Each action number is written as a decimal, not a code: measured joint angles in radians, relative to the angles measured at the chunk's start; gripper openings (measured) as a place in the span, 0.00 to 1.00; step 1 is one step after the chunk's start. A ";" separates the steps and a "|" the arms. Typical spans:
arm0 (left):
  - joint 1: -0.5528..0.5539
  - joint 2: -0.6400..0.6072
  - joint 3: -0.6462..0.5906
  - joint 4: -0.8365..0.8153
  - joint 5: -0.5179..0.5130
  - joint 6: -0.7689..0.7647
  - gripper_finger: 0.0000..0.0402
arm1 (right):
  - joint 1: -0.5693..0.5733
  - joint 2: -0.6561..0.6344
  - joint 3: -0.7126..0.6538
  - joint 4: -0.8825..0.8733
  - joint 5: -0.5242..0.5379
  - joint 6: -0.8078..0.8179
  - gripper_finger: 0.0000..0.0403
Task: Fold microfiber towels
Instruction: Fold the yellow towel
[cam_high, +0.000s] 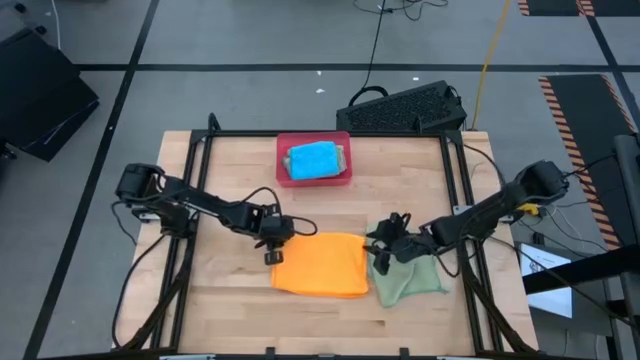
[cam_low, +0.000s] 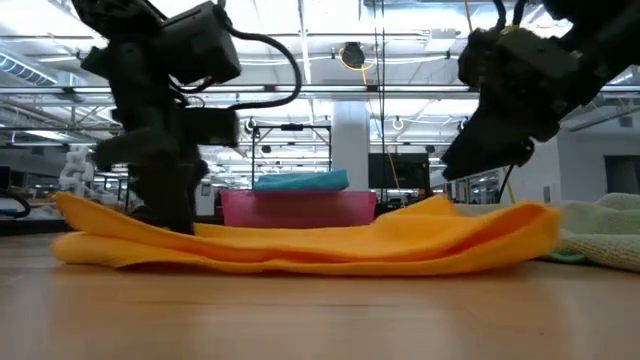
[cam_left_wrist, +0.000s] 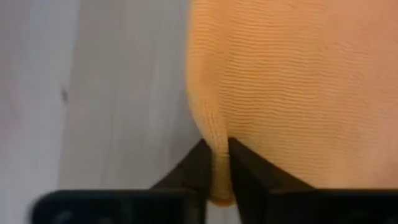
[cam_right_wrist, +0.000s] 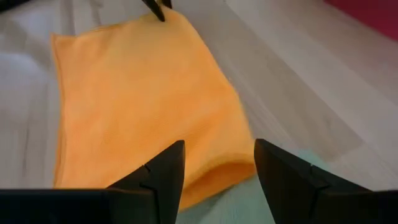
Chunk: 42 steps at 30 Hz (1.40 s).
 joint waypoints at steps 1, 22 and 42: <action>-0.008 -0.009 -0.001 -0.022 0.003 0.000 0.10 | -0.005 0.019 0.000 0.031 0.000 -0.016 0.46; -0.144 -0.233 -0.005 -0.234 -0.100 -0.147 0.02 | -0.221 0.323 0.138 0.281 -0.160 -0.240 0.46; -0.221 -0.235 -0.005 -0.212 -0.182 -0.180 0.03 | -0.301 0.412 0.145 0.267 -0.270 -0.302 0.66</action>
